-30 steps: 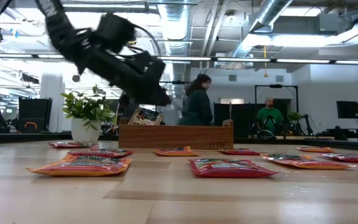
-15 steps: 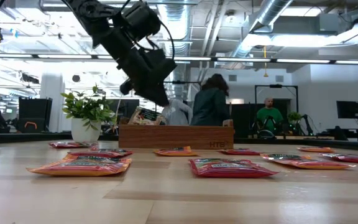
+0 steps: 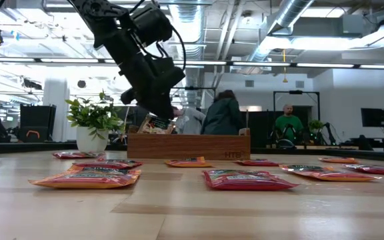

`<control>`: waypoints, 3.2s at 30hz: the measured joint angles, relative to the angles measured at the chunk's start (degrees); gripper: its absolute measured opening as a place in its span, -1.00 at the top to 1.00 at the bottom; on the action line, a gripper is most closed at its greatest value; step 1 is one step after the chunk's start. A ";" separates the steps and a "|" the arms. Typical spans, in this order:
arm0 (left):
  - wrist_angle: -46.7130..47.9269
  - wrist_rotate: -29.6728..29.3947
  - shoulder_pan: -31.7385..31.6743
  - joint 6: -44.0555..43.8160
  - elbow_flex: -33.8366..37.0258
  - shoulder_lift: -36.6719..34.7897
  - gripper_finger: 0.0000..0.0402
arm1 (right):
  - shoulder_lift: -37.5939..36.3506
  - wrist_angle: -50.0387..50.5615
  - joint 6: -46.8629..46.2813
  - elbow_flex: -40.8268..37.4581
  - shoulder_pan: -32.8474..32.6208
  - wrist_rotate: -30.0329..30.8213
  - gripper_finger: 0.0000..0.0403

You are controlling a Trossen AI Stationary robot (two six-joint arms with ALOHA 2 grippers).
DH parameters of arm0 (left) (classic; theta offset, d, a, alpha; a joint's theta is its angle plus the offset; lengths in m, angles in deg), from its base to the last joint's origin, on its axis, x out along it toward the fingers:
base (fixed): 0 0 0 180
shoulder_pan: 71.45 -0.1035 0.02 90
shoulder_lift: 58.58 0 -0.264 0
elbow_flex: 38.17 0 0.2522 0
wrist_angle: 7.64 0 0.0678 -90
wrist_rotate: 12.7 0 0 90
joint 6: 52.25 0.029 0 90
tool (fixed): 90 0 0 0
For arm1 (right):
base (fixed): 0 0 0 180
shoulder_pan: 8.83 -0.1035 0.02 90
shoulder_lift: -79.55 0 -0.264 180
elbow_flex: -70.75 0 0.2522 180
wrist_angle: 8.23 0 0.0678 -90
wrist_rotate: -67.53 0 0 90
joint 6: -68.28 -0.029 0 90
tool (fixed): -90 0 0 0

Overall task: Pick & Place Tea
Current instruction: Put the brown tea bag into the left of the wooden organizer

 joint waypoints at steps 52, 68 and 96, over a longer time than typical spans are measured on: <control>2.80 -0.21 1.78 -2.36 -2.80 -3.17 0.56 | 0.00 -0.33 0.04 0.00 0.00 0.06 1.00; 1.93 5.78 2.77 -2.06 -6.34 4.48 0.56 | 0.00 -0.44 1.21 0.00 -0.04 0.04 1.00; 20.61 -3.26 2.86 -0.68 -13.16 4.16 0.56 | 0.00 -0.44 2.64 0.00 -0.19 0.00 1.00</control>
